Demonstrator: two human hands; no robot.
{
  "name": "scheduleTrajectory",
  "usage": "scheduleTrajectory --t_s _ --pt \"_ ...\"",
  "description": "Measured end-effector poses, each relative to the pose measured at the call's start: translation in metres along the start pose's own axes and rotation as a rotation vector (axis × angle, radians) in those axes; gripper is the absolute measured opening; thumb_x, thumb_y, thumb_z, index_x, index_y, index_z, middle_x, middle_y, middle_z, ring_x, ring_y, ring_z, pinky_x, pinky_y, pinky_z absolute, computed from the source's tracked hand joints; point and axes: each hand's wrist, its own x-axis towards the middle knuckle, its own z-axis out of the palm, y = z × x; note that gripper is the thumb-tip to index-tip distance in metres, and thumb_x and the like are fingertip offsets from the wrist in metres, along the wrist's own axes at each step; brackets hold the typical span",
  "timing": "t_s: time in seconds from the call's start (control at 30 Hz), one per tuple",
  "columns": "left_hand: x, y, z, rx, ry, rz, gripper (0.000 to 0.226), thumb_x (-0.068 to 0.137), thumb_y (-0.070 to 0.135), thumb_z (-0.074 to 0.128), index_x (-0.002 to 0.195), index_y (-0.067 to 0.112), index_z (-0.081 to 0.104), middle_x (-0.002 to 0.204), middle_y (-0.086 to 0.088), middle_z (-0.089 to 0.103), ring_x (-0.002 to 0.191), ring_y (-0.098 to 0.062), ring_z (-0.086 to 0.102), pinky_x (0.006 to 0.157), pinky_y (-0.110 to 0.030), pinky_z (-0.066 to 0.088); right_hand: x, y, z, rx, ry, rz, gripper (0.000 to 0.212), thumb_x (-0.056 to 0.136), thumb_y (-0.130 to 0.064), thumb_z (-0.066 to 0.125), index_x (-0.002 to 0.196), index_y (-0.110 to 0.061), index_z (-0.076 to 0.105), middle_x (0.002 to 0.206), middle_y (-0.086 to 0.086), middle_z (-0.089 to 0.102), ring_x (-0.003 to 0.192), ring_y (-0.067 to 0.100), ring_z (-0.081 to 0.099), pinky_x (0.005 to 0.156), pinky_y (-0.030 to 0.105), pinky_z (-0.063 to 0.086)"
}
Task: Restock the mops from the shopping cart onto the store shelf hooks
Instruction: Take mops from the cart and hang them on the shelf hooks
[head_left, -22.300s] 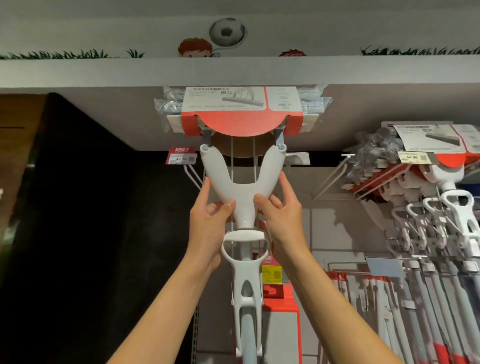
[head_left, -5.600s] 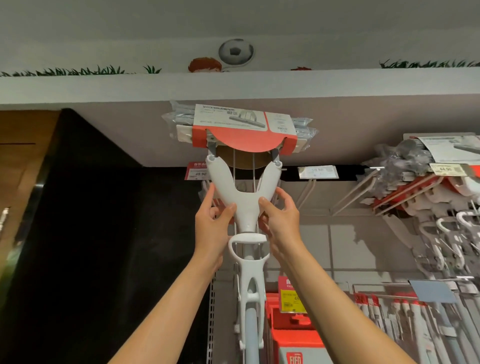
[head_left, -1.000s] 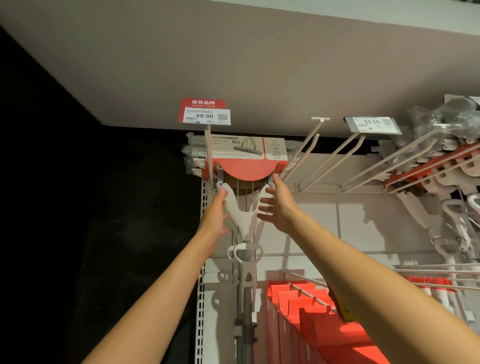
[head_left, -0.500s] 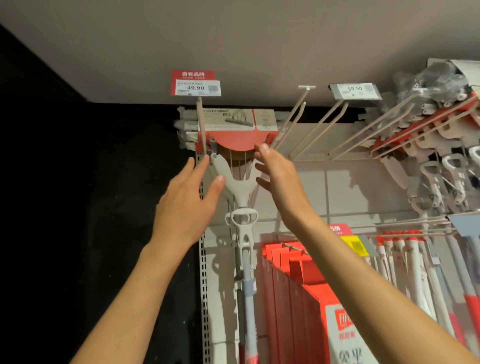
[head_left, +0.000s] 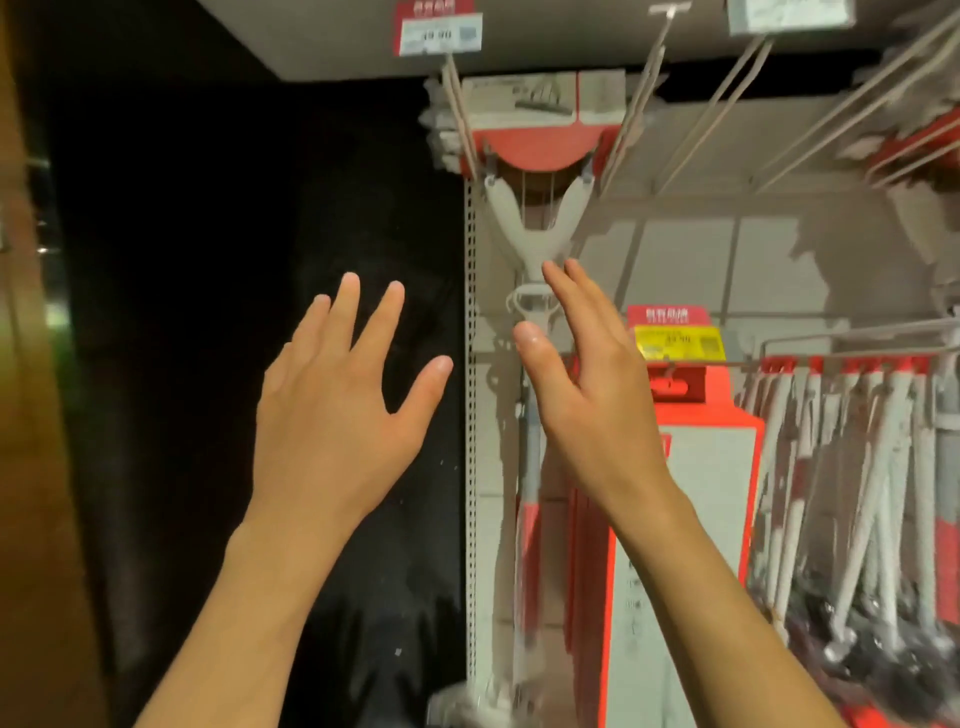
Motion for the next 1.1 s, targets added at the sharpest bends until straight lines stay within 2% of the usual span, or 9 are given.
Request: scheduleTrajectory --t_s 0.1,0.27,0.5,0.57,0.67,0.73,0.87,0.97,1.1 --pt "-0.044 0.006 -0.022 0.033 -0.056 -0.076 0.076 0.093 0.071 0.023 0.158 0.031 0.023 0.166 -0.003 0.019 0.154 -0.024 0.016 0.117 -0.053 0.026 -0.040 -0.010 -0.002 0.013 -0.060 -0.002 0.067 0.095 -0.059 0.039 0.155 -0.030 0.034 0.164 -0.011 0.023 0.152 0.003 0.014 0.119 0.023 0.016" --pt "-0.130 0.006 -0.065 0.075 -0.163 -0.213 0.079 0.088 0.075 0.021 0.157 0.038 0.022 0.168 0.004 0.014 0.155 -0.018 0.011 0.119 -0.053 0.025 -0.111 -0.038 -0.002 0.087 -0.095 -0.030 0.063 0.096 -0.052 0.046 0.151 -0.022 0.042 0.163 -0.001 0.029 0.152 0.015 0.021 0.117 0.012 0.012" --pt "-0.246 -0.018 -0.144 0.070 -0.179 -0.572 0.078 0.086 0.077 0.029 0.156 0.043 0.024 0.167 0.013 0.011 0.154 -0.008 0.007 0.125 -0.048 0.017 -0.206 -0.093 0.023 0.266 -0.287 0.008 0.060 0.096 -0.052 0.045 0.150 -0.024 0.044 0.163 -0.001 0.027 0.153 0.016 0.017 0.117 0.009 0.008" --pt "-0.276 -0.027 -0.167 0.098 -0.169 -0.683 0.076 0.086 0.074 0.032 0.156 0.044 0.025 0.167 0.014 0.010 0.154 -0.006 0.007 0.125 -0.049 0.017 -0.232 -0.116 0.035 0.355 -0.314 0.025 0.060 0.096 -0.048 0.048 0.148 -0.019 0.047 0.162 0.003 0.031 0.152 0.020 0.021 0.121 0.016 0.014" --pt "-0.314 -0.037 -0.199 0.154 -0.148 -0.776 0.078 0.084 0.076 0.031 0.155 0.043 0.028 0.168 0.011 0.012 0.154 -0.009 0.009 0.124 -0.051 0.019 -0.265 -0.147 0.049 0.483 -0.340 0.046 0.058 0.095 -0.042 0.053 0.144 -0.011 0.051 0.158 0.010 0.037 0.150 0.024 0.027 0.122 0.040 0.027" --pt "-0.342 -0.045 -0.227 0.208 -0.116 -0.829 0.081 0.083 0.077 0.029 0.155 0.040 0.030 0.168 0.006 0.015 0.154 -0.013 0.012 0.123 -0.053 0.020 -0.287 -0.174 0.058 0.535 -0.367 0.041 0.057 0.095 -0.040 0.054 0.142 -0.009 0.053 0.156 0.013 0.039 0.149 0.026 0.031 0.120 0.043 0.031" --pt "-0.392 -0.056 -0.291 0.322 -0.075 -0.919 0.083 0.081 0.078 0.029 0.155 0.039 0.032 0.167 0.003 0.018 0.154 -0.016 0.014 0.124 -0.049 0.020 -0.328 -0.234 0.071 0.610 -0.526 0.038 0.059 0.094 -0.046 0.051 0.144 -0.014 0.052 0.159 0.008 0.037 0.150 0.022 0.028 0.121 0.033 0.028" --pt "-0.427 -0.061 -0.346 0.384 -0.043 -0.986 0.080 0.082 0.077 0.032 0.154 0.041 0.032 0.167 0.005 0.017 0.153 -0.015 0.015 0.123 -0.048 0.022 -0.355 -0.289 0.076 0.691 -0.677 0.035 0.060 0.093 -0.053 0.048 0.147 -0.024 0.048 0.162 -0.002 0.031 0.151 0.011 0.021 0.119 0.018 0.020" --pt "-0.474 -0.064 -0.426 0.501 0.020 -1.073 0.074 0.088 0.074 0.038 0.155 0.041 0.031 0.167 0.007 0.016 0.154 -0.015 0.016 0.121 -0.051 0.026 -0.392 -0.374 0.077 0.820 -0.815 -0.021 0.063 0.094 -0.059 0.045 0.149 -0.029 0.045 0.163 -0.007 0.026 0.152 0.007 0.017 0.116 0.010 0.013"
